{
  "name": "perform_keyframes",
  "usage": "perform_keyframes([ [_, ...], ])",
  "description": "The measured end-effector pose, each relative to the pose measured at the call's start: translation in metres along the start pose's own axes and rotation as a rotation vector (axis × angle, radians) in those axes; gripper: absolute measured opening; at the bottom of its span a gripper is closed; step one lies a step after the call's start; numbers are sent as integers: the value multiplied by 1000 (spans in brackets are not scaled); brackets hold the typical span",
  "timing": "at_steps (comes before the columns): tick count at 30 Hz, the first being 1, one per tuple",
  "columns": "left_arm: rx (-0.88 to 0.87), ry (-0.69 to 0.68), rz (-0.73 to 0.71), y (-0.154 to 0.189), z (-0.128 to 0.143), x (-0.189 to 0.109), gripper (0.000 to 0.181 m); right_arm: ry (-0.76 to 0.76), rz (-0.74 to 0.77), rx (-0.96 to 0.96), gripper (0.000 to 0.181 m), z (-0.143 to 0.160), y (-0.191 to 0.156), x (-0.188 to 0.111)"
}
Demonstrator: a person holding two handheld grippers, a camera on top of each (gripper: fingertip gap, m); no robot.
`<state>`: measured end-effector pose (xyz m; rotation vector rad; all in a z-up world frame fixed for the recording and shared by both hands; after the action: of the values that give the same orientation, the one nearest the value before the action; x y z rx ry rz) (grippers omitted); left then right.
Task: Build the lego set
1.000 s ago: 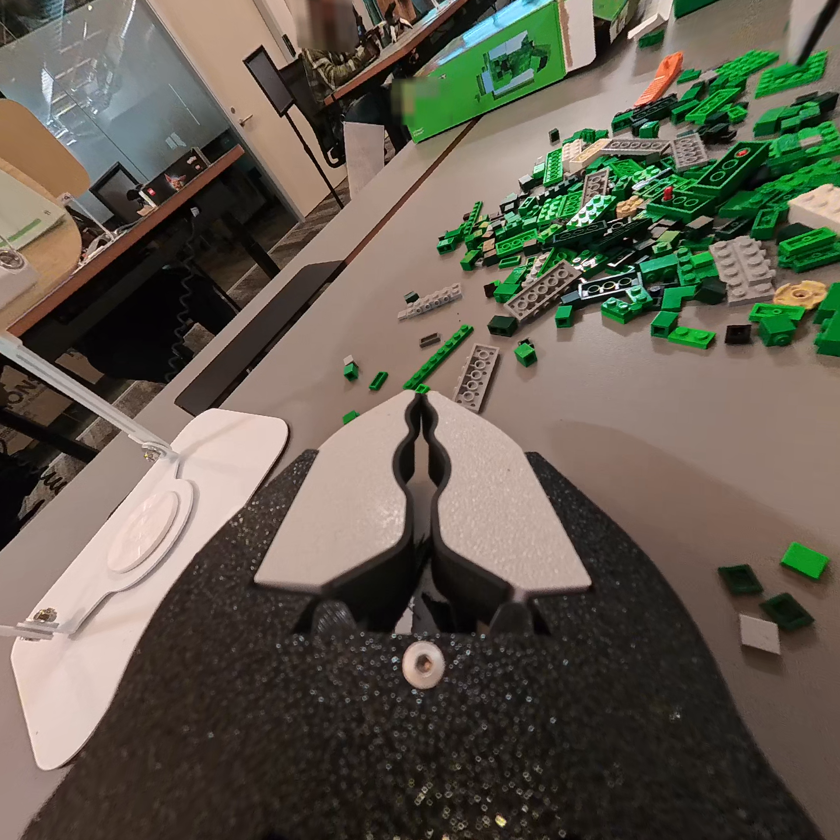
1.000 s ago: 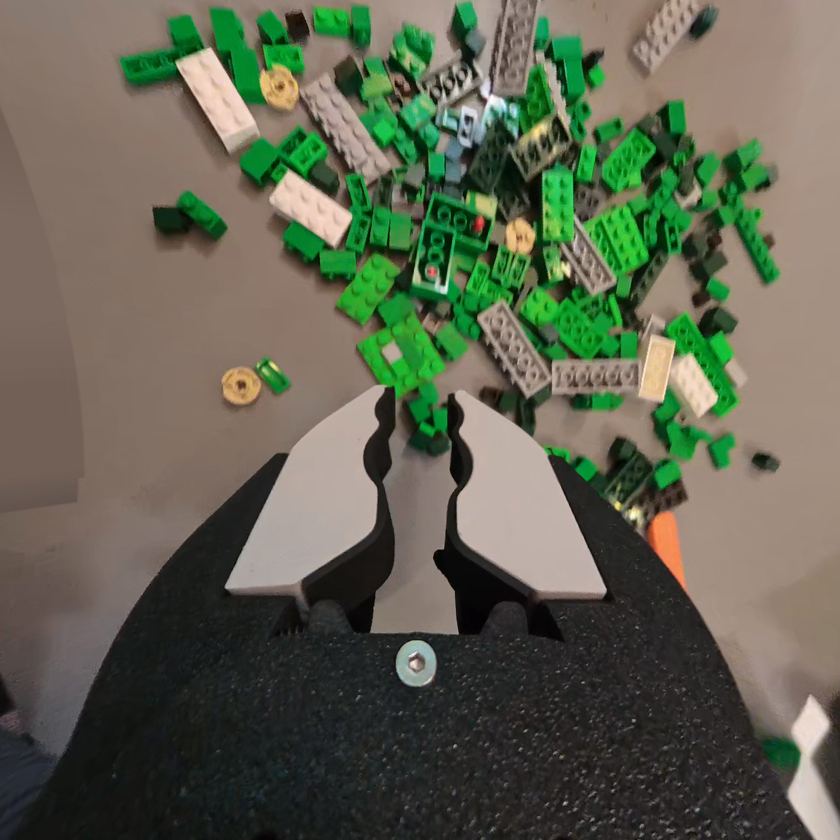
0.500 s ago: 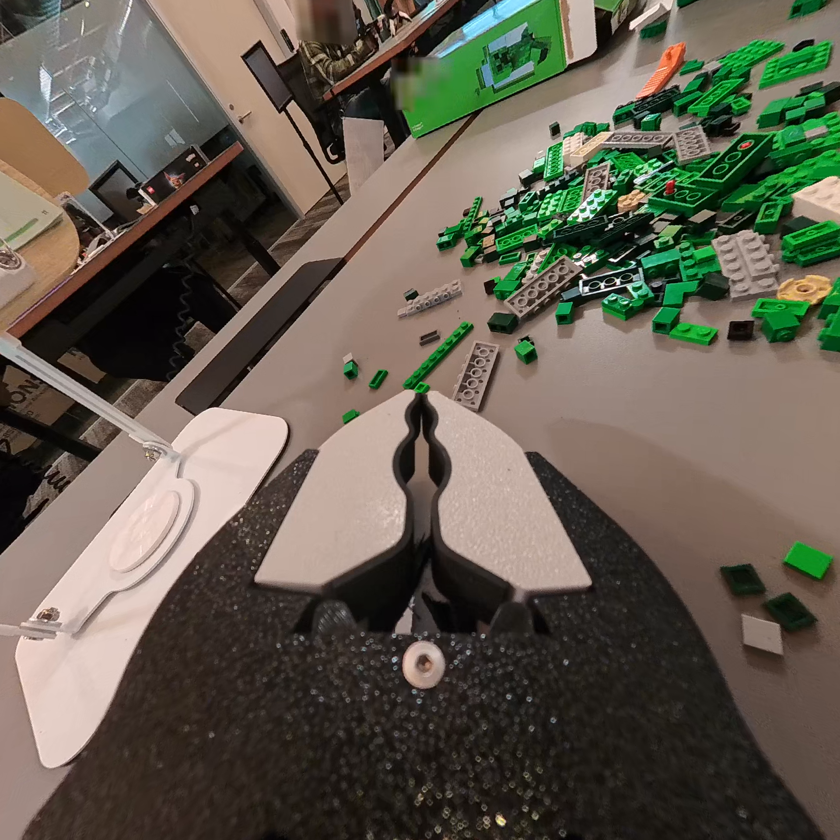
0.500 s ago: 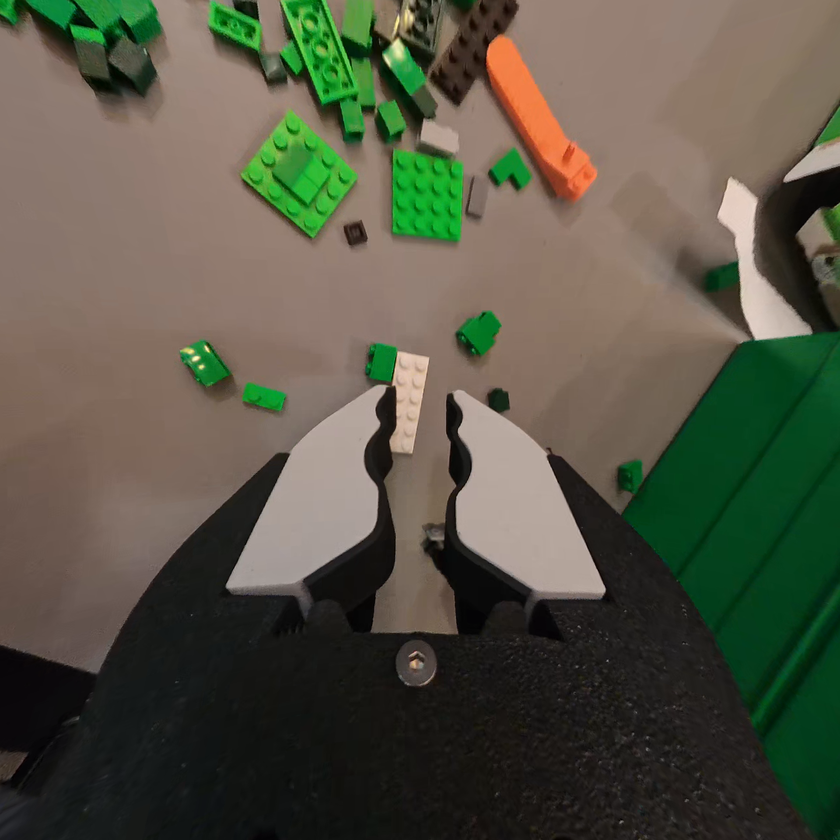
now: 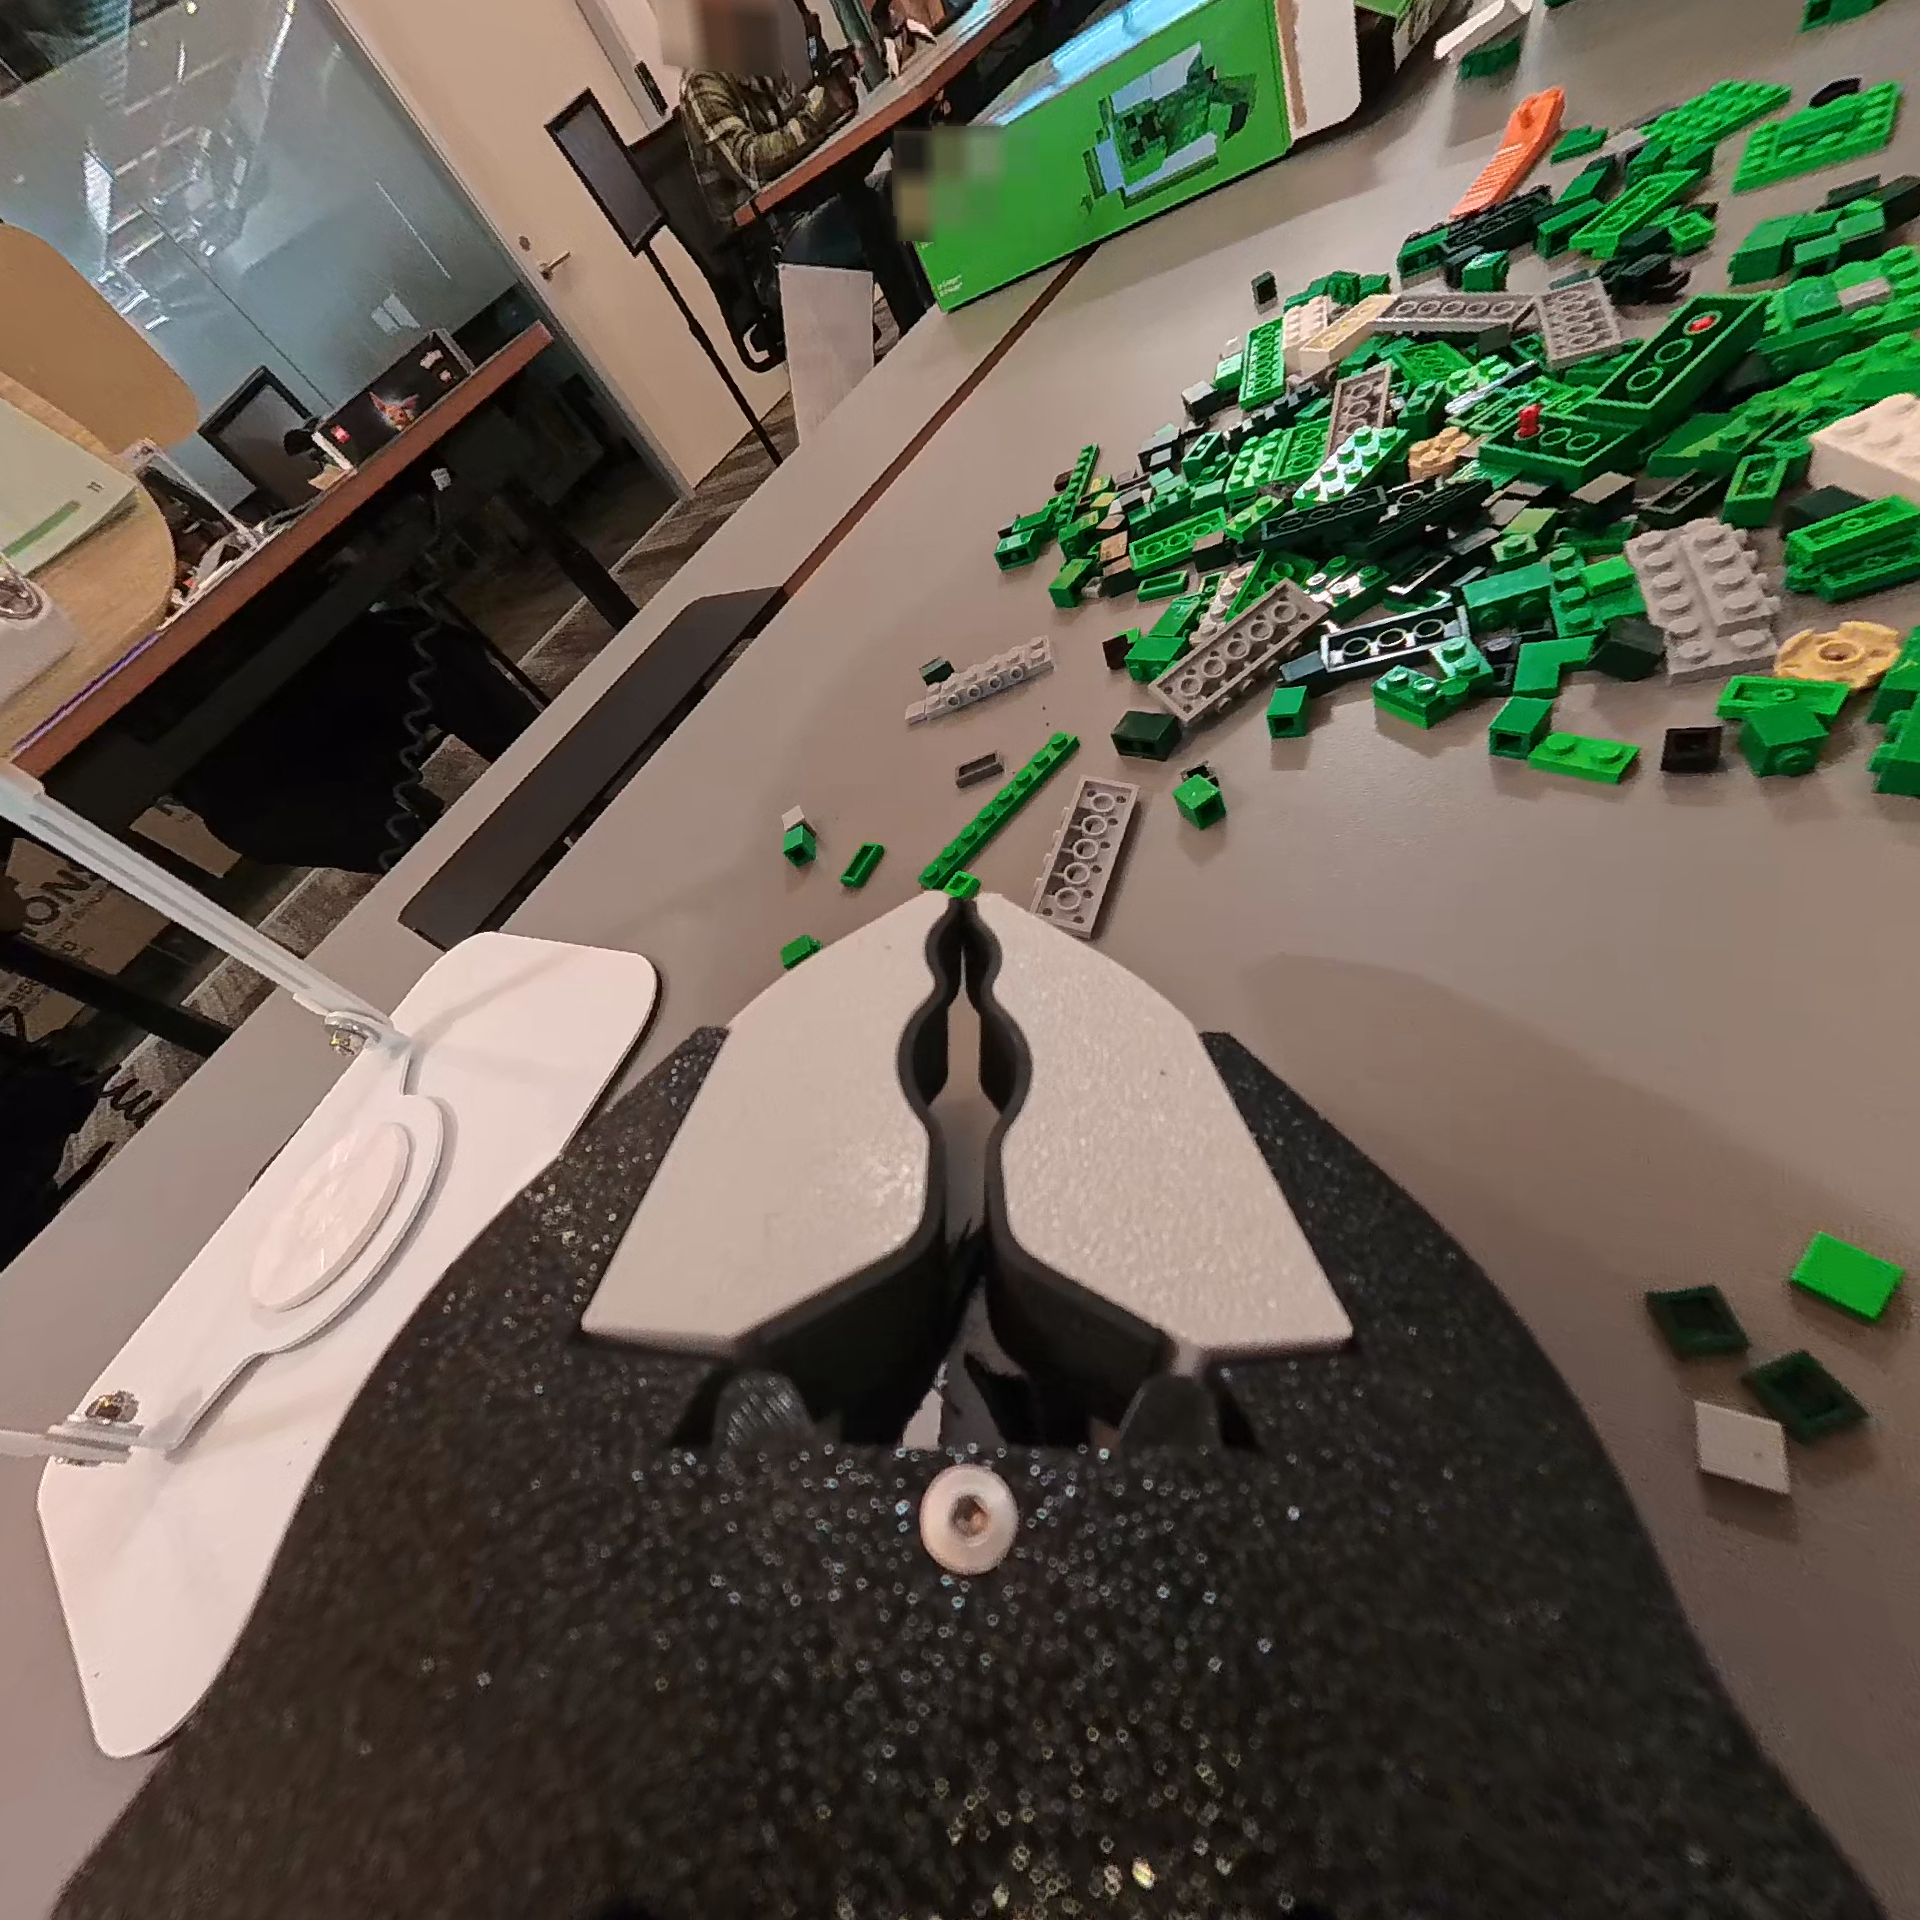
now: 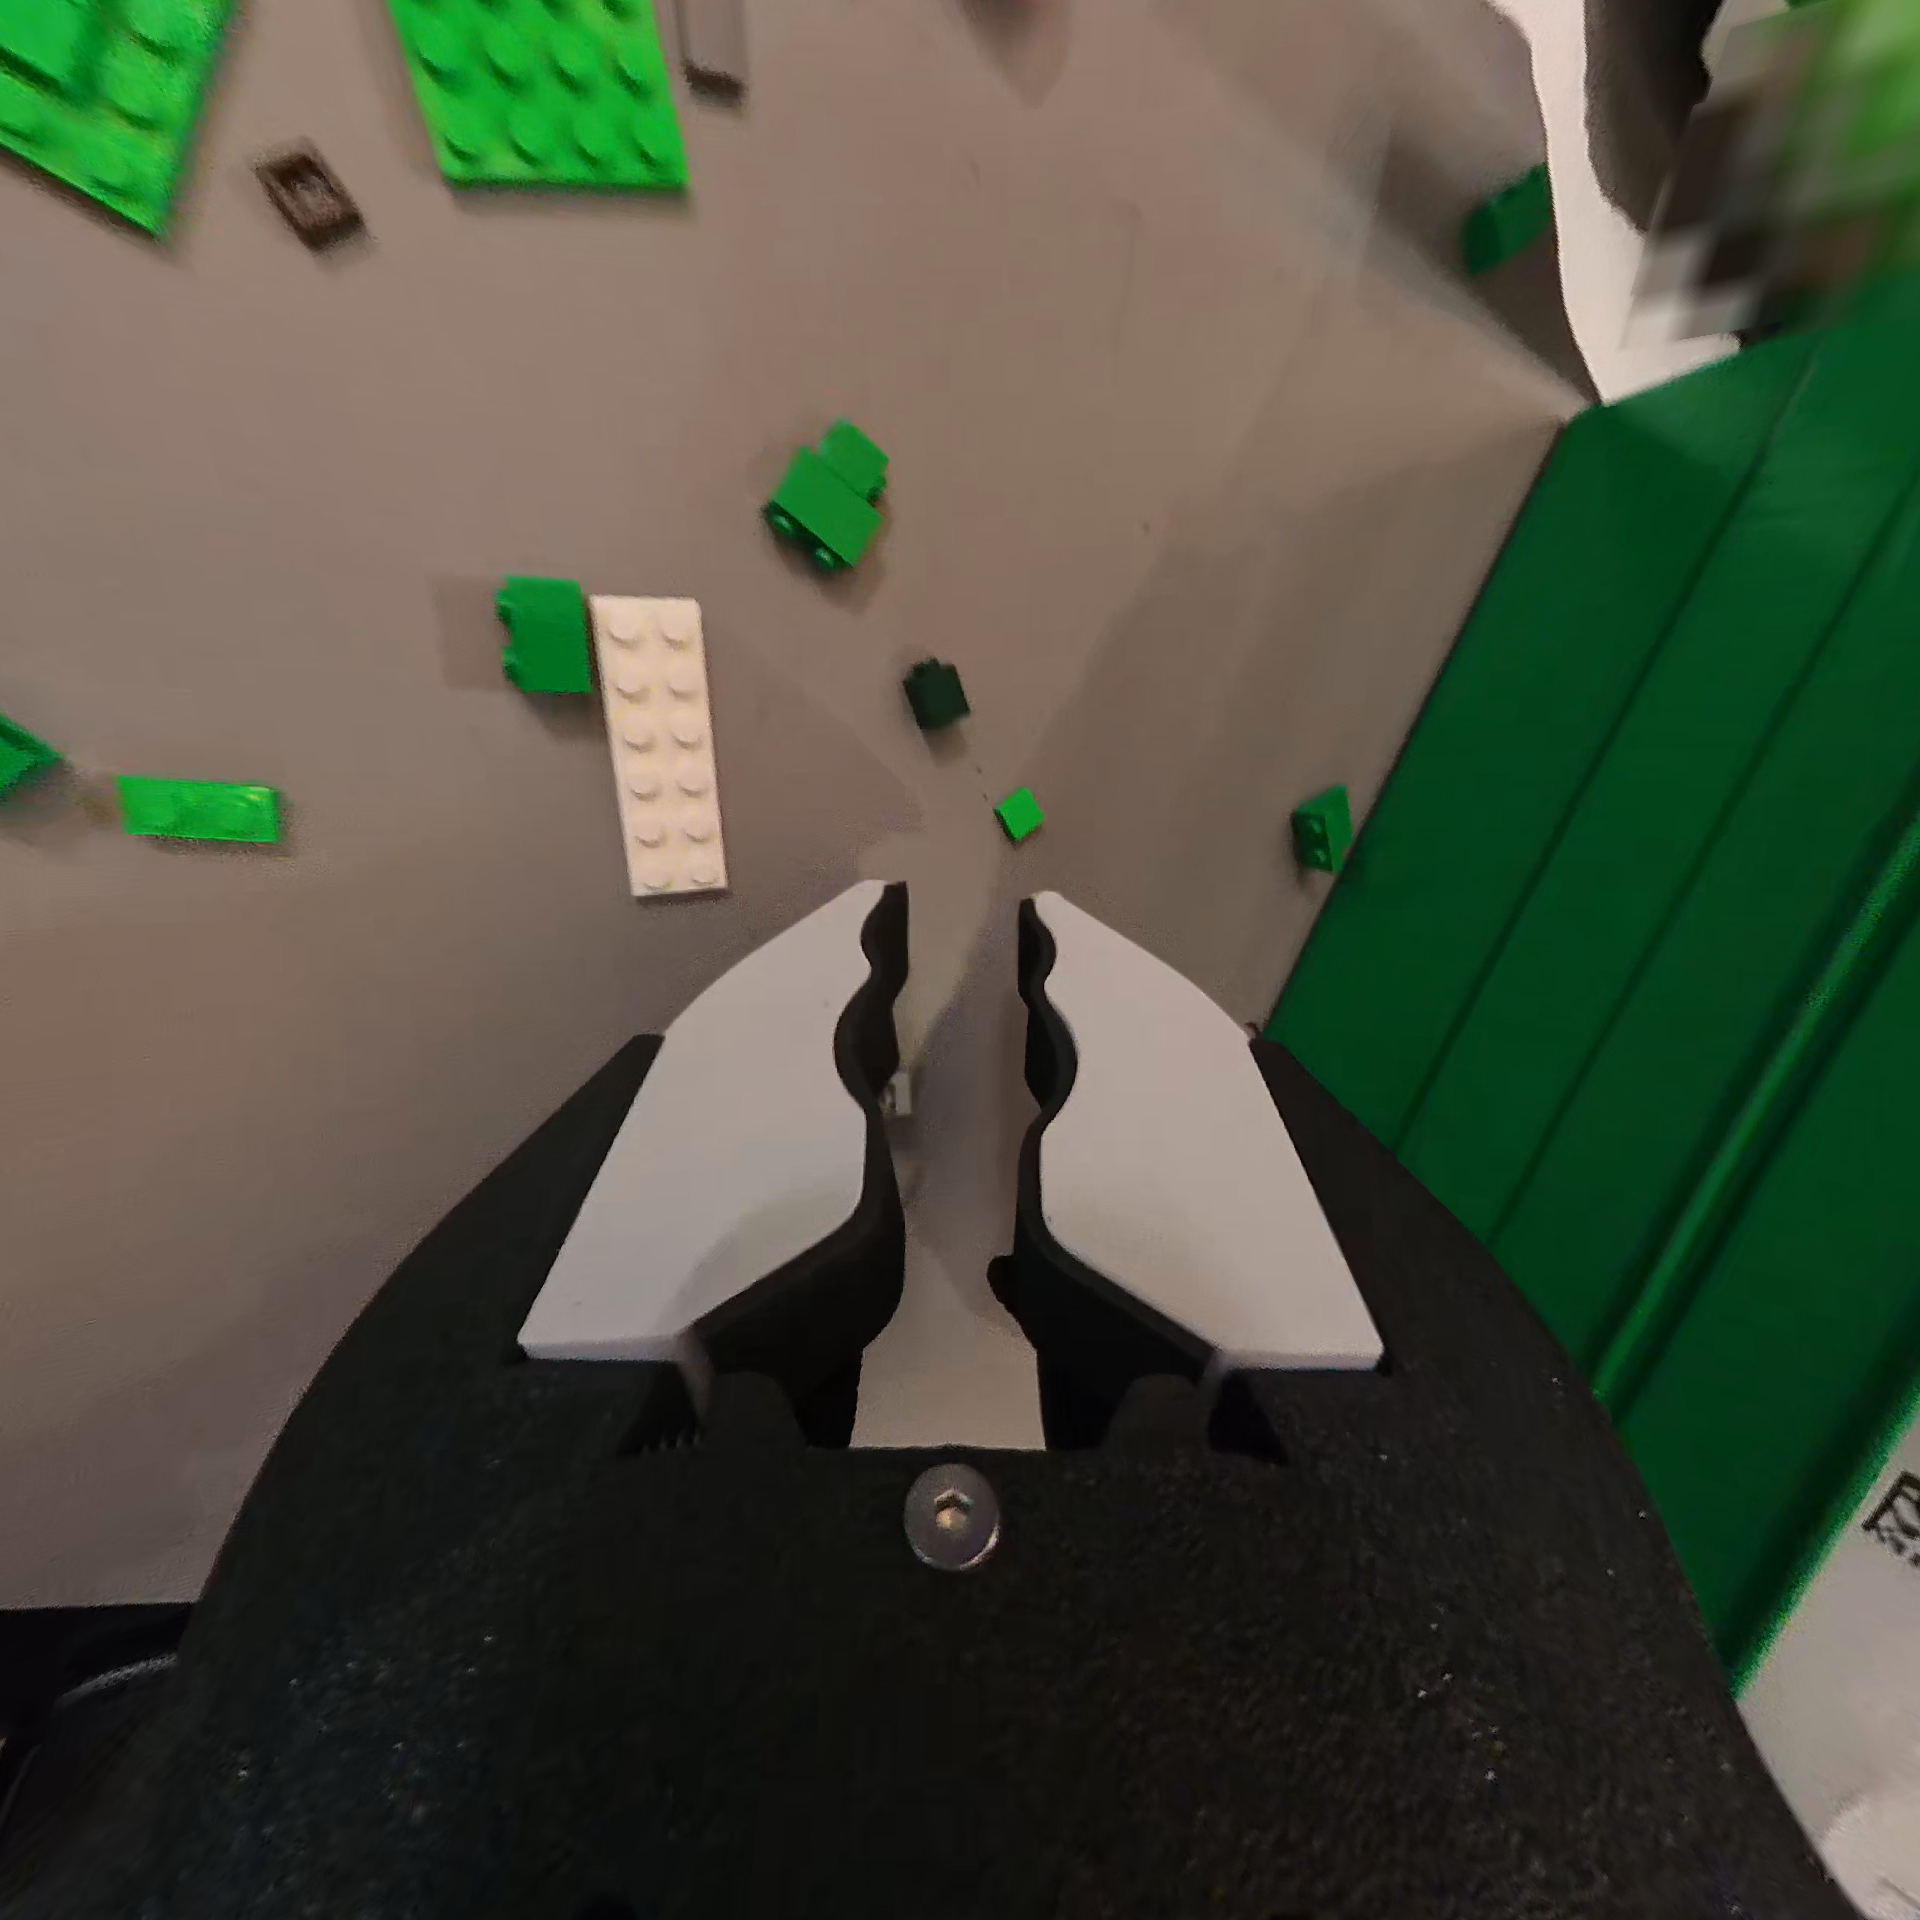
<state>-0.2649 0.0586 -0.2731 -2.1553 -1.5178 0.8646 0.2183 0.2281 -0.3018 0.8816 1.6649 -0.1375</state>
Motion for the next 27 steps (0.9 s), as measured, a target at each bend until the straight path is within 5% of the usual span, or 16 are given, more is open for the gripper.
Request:
perform_keyframes([
  [12,0,0,-1,0,0,0,0,73,-3,8,14,-13,-3,-1],
  [27,4,-2,3,1,0,0,0,426,-121,-76,4,-100,-45,-15],
])
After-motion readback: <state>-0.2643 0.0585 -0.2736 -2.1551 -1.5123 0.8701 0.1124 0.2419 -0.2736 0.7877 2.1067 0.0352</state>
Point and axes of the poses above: each gripper's, where its closed fingertips meet, x out along the fingers, z out of its underside, y = z × x across the jaws, the point moved 1 cm from there along -x, back along the fingers, and after that the axes turned 11 degrees about x, right-handed, at the moved point
